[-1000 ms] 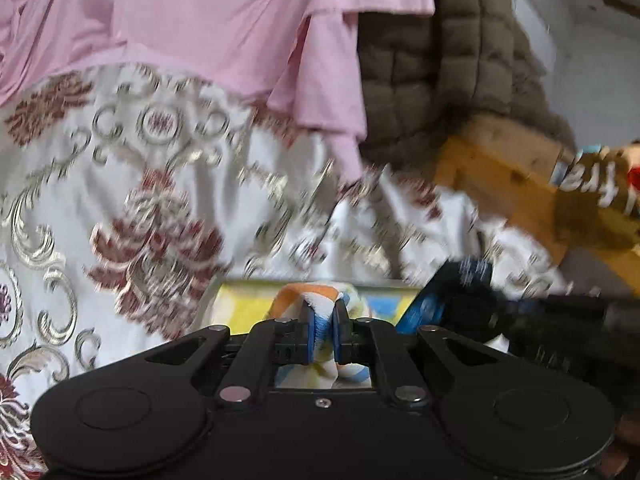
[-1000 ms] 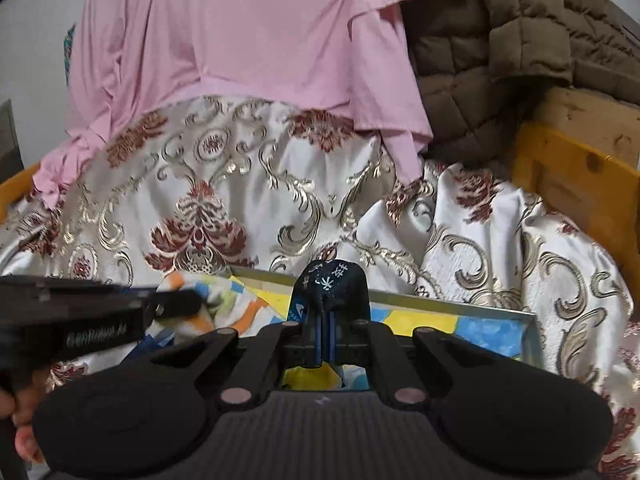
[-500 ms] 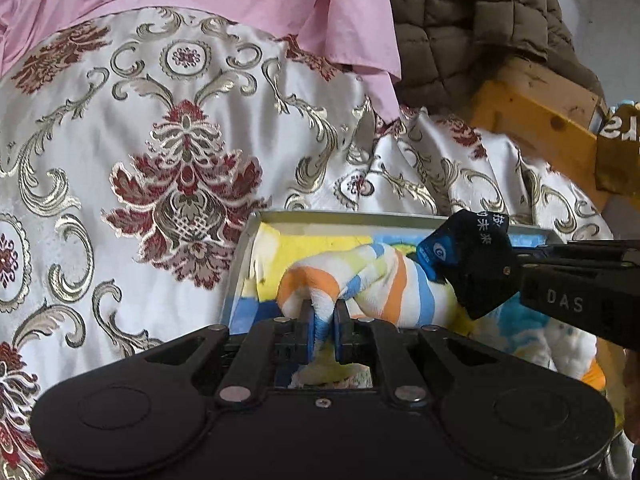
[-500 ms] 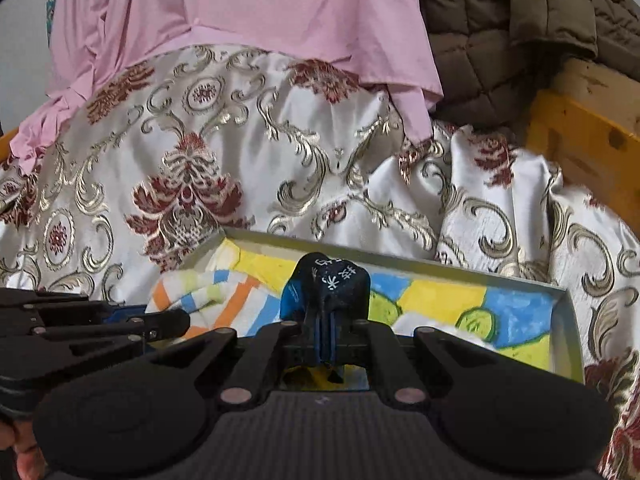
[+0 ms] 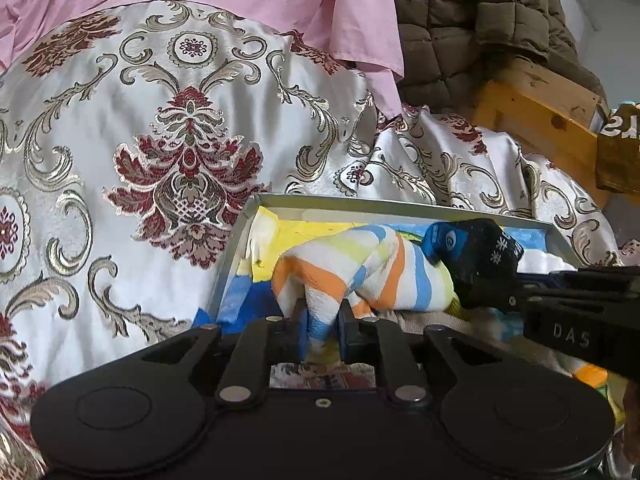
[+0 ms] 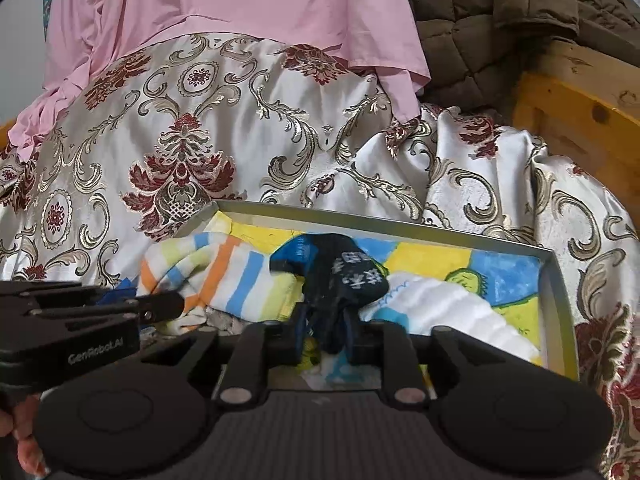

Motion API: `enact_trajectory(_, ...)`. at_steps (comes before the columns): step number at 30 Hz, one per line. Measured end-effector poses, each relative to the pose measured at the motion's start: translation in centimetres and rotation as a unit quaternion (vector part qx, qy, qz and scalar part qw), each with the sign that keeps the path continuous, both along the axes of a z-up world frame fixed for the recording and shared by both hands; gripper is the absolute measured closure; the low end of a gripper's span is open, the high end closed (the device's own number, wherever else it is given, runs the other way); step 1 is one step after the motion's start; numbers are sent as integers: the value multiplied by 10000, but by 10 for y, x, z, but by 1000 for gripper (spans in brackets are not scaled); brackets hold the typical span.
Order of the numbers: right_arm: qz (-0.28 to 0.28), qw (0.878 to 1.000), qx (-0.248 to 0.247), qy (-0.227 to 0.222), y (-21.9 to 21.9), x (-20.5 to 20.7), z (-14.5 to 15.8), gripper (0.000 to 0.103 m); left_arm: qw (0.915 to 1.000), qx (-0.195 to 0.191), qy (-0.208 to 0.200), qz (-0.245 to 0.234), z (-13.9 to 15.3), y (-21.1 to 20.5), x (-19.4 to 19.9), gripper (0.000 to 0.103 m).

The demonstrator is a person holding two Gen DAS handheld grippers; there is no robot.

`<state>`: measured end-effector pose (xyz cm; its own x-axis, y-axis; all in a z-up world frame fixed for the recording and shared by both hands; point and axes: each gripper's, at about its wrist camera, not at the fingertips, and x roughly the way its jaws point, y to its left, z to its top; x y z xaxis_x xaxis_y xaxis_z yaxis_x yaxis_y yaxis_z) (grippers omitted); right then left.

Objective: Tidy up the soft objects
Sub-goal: 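Lower both items into the tray and open both tools, then withdraw both open tools back over the pile of items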

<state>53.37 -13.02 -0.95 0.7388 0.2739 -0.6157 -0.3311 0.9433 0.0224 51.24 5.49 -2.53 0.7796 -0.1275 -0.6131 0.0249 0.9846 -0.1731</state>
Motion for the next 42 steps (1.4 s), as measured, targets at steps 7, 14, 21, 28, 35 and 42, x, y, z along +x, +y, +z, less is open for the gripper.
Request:
enact_trajectory(7,-35,9999,80,-126,-10,-15,5,55,9999,-17,85,-53,-3,-4,-20,75)
enact_trajectory(14,57,9989,134,-438,-20,-44,19,29,9997,-179,-118,153,8,0,-47,50)
enact_trajectory(21,88,9967,291,-754,-33,-81,43,14,9982,-224,-432,343,31,2,-88,27)
enact_trajectory(28,68,9939,483,-987,-46,-131,69,3,9966,-225,-635,476,56,4,-142,15)
enact_trajectory(35,177,9916,626,-1116,-56,-193,88,1,9951,-247,-758,585,83,6,-201,10)
enact_trajectory(42,187,9907,793,-1089,-69,-261,95,1,9940,-193,-920,567,124,2,-273,6)
